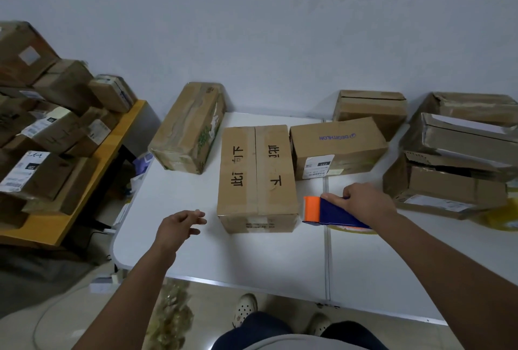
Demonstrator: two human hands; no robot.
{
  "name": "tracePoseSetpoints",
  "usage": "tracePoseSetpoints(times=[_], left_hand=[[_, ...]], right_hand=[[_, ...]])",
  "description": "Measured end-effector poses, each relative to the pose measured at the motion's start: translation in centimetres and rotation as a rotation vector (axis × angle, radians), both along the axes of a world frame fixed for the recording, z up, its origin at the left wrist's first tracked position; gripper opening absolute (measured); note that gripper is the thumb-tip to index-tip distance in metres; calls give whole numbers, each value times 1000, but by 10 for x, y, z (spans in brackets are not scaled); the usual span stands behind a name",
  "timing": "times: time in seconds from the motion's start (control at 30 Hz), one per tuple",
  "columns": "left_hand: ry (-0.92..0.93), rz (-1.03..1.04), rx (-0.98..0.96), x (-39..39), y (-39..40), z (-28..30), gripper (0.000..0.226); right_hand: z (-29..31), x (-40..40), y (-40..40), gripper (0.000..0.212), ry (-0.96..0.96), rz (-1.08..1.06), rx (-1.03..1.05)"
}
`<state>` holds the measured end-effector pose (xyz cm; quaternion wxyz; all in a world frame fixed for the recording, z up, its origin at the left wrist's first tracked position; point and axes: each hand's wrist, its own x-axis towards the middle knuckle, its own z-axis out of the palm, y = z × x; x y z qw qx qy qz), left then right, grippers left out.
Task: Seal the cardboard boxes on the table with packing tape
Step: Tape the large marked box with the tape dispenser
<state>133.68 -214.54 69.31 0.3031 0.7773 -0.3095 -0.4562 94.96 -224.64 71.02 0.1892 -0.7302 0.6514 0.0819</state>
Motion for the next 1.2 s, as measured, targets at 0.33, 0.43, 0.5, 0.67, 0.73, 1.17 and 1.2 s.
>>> tracePoseSetpoints(times=[0.33, 0.43, 0.5, 0.67, 0.73, 1.17, 1.2], left_hand=[[-35, -101, 218, 11, -21, -1, 25], [-414, -252, 380, 19, -24, 2, 25], [-840, -377, 165, 20, -18, -3, 38], [-850, -881, -645, -32, -5, 0, 48], [-853, -1135, -564, -46, -2, -15, 52], [-806, -1245, -578, -68, -68, 9, 56], [-804, -1268, -545, -85, -77, 8, 65]], right_hand=[[-2, 4, -1, 59, 20, 37, -12], [0, 2, -1, 58, 32, 31, -14], [0, 0, -1, 59, 33, 23, -21], [-8, 3, -2, 60, 31, 26, -30], [-9, 4, -1, 59, 38, 31, -25], [-20, 8, 19, 72, -80, -91, -40], [-21, 7, 19, 74, -78, -94, -40]])
